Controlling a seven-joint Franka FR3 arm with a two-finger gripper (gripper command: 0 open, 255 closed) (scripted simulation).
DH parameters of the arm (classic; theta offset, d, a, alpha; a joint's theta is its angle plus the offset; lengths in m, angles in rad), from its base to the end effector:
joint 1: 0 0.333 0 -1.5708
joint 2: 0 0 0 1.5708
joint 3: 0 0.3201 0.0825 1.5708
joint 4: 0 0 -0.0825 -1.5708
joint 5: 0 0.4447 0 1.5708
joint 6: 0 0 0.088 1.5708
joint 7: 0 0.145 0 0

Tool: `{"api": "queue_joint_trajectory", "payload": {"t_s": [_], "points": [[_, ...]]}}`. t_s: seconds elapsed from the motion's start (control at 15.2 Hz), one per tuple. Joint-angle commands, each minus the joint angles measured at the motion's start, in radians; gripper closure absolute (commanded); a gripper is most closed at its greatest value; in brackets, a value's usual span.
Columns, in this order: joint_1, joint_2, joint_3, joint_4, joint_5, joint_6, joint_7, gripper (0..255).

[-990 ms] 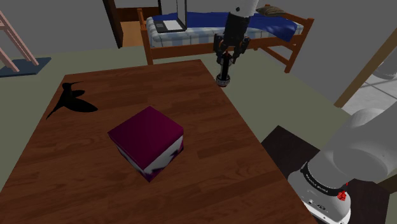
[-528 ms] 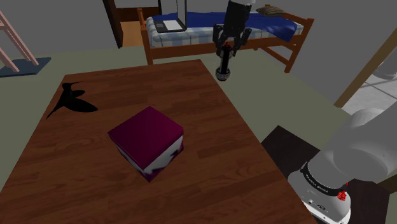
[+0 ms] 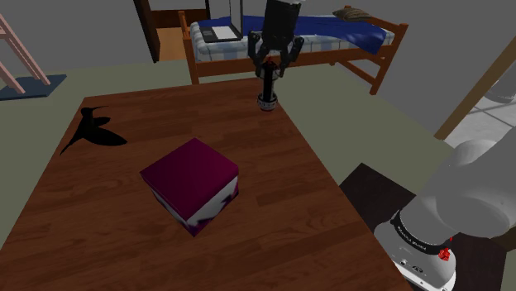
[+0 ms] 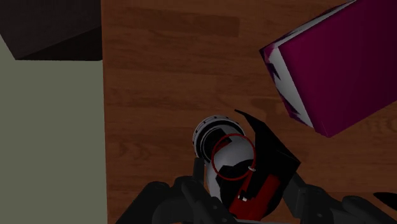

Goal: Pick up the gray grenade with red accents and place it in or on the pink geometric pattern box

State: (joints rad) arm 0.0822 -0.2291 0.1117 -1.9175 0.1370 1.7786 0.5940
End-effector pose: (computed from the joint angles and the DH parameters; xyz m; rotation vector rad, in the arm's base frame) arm 0.5456 0.1285 0.5566 -2.9381 0.6327 -0.0604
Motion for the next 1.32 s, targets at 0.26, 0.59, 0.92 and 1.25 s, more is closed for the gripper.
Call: {"api": "queue_joint_trajectory", "payload": {"t_s": [0.26, 0.59, 0.92, 1.25], "points": [[0.054, 0.093, 0.089, 0.120, -0.012, -0.010, 0.150, 255], [0.104, 0.197, 0.158, 0.254, -0.045, -0.030, 0.277, 255], [0.169, 0.331, 0.217, 0.431, -0.102, -0.070, 0.405, 255], [0.249, 0.480, 0.255, 0.623, -0.172, -0.118, 0.514, 255]]}}
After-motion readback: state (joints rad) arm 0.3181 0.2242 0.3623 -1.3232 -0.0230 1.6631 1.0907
